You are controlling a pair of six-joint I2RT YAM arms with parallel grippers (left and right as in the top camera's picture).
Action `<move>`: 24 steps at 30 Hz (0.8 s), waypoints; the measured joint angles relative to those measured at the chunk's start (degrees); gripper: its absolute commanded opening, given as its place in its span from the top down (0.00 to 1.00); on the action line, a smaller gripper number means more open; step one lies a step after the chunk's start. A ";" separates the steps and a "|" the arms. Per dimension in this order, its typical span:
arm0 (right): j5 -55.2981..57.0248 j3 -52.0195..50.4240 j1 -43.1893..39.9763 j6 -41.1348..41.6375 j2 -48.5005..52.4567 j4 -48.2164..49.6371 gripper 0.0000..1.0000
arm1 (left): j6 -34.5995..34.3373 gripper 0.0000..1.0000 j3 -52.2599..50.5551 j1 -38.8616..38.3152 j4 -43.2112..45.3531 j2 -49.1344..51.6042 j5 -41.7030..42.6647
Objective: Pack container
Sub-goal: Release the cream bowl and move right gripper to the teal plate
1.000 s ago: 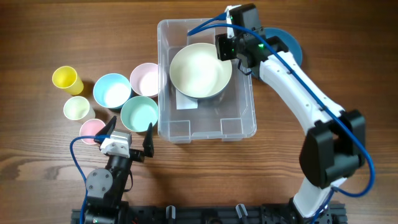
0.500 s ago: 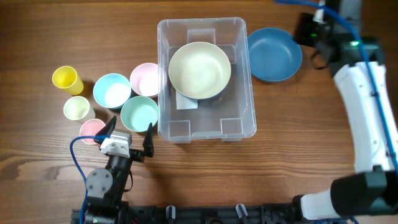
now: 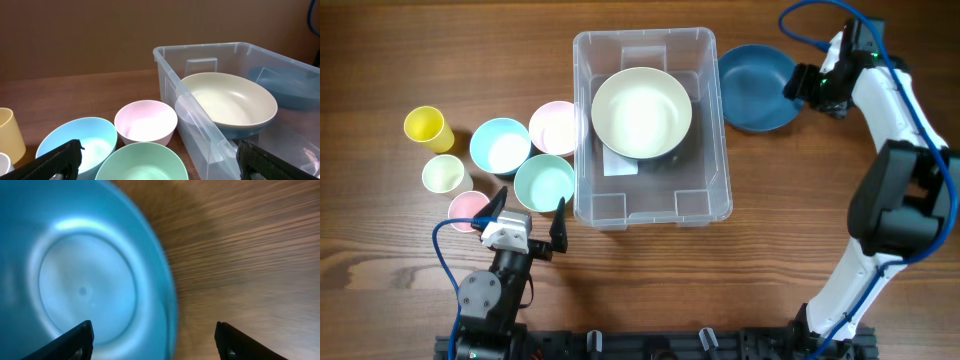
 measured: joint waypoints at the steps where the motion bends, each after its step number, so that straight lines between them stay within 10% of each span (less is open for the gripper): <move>1: -0.85 0.00 0.02 -0.04 0.59 0.09 0.33 | 0.00 0.00 0.00 0.00 0.00 0.00 -0.02; 13: -2.16 0.00 0.00 0.48 2.08 0.04 0.45 | 0.00 0.00 0.00 0.00 0.00 0.00 -0.02; 24: -1.05 -0.76 0.00 1.55 2.86 0.61 0.87 | 0.00 0.00 0.00 0.00 0.00 0.00 -0.02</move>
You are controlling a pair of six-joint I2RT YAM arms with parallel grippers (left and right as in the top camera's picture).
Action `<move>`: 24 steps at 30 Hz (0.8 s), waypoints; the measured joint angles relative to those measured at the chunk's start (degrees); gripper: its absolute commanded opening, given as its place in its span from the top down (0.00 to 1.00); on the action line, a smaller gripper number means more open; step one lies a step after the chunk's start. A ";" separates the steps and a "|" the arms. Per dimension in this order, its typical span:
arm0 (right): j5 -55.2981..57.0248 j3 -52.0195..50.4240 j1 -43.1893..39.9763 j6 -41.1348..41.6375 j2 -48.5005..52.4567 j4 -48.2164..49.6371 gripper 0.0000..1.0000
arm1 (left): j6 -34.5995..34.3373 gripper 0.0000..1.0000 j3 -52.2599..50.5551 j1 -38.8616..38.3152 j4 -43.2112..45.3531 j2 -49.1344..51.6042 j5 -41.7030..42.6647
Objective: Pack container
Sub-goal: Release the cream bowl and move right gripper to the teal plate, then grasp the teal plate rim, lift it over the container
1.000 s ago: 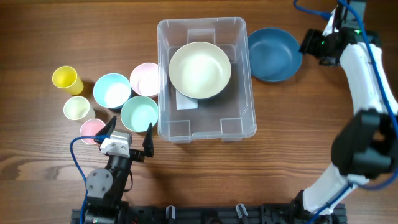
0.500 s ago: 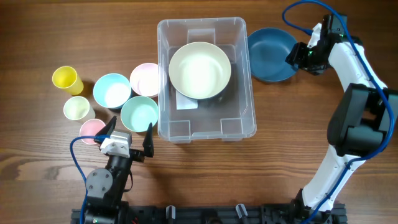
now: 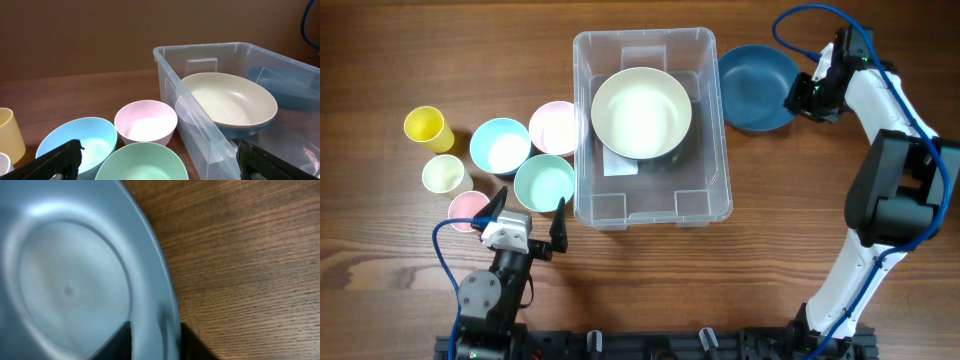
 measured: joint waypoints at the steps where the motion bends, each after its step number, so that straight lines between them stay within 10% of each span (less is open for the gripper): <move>1: 0.22 -0.20 0.00 0.04 0.00 0.00 0.92 | 0.00 0.00 0.00 0.00 0.00 0.00 0.00; 24: 6.34 -0.39 -2.49 -0.09 -13.11 -3.78 0.96 | 0.00 0.00 0.00 0.00 0.00 0.00 0.00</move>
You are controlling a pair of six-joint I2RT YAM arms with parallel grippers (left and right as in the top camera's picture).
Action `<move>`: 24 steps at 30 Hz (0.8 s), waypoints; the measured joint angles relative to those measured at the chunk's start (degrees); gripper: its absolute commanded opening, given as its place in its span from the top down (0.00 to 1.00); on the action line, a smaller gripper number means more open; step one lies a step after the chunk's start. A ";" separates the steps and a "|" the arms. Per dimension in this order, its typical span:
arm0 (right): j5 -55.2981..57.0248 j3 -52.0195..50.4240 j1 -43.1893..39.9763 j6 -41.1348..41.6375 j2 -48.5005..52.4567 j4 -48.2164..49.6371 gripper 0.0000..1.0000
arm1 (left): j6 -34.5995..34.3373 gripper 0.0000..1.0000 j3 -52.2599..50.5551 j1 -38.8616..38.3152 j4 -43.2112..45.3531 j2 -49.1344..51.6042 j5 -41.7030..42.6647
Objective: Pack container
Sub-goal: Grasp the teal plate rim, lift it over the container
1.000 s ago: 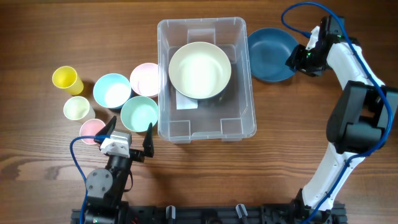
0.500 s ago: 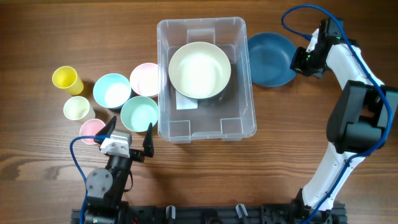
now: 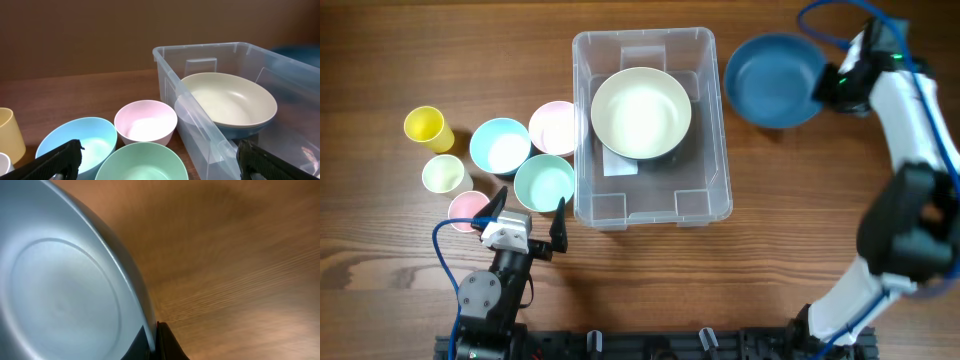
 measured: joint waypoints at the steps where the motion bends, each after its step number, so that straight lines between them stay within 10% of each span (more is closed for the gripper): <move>1: 0.35 0.00 -0.02 0.00 -3.67 0.07 0.96 | 0.00 0.00 0.00 0.00 0.00 0.00 0.00; 10: 1.42 0.42 9.49 -0.74 -24.06 0.46 0.96 | 0.00 0.00 0.00 0.00 0.00 0.00 0.02; 24: 2.67 0.42 29.86 -1.31 -12.37 2.80 0.96 | 0.00 0.00 0.00 0.00 0.00 0.00 0.00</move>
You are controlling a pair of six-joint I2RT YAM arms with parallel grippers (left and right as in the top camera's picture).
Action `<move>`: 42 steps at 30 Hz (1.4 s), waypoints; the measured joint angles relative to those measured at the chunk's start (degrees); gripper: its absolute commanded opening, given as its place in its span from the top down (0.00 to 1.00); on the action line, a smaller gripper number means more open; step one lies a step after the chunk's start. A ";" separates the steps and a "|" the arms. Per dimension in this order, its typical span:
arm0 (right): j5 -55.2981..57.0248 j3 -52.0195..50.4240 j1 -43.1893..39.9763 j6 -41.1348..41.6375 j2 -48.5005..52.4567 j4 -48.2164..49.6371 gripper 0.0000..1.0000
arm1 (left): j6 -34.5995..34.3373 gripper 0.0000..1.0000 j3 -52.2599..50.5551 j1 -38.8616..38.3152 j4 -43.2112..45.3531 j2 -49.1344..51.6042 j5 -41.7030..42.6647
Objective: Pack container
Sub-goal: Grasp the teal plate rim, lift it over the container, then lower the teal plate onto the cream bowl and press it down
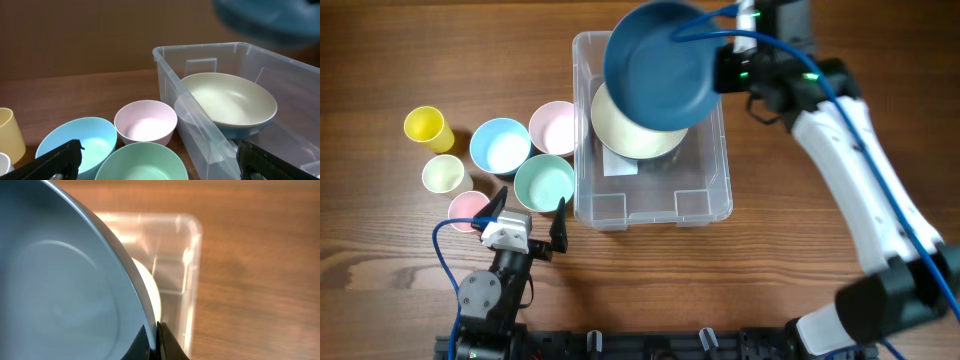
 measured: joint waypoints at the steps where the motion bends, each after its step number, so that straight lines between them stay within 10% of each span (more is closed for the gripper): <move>1: 0.11 -0.02 0.72 0.00 1.75 0.00 0.96 | 0.00 0.00 0.00 0.00 0.00 0.00 0.00; 7: 0.83 -0.04 3.45 0.00 8.83 0.44 0.96 | 0.00 0.00 0.00 0.00 0.00 0.00 0.02; 10: 0.90 -0.04 4.48 0.07 11.06 0.81 0.41 | 0.00 0.00 0.00 0.00 0.02 0.00 0.02; 13: 0.90 -0.04 4.92 0.00 11.63 1.40 0.32 | 0.00 0.00 0.00 0.00 0.00 0.00 0.02; 23: -0.31 -0.04 4.92 -0.28 11.15 3.06 0.47 | 0.00 0.00 0.00 0.00 0.00 0.00 0.00; 34: -10.19 -0.04 8.81 -4.28 9.75 -1.25 0.95 | 0.00 0.00 0.00 0.00 0.00 0.00 0.00; 42: -9.07 -0.04 19.23 -7.02 9.75 -1.33 0.96 | 0.00 0.00 0.00 0.00 0.00 0.00 0.02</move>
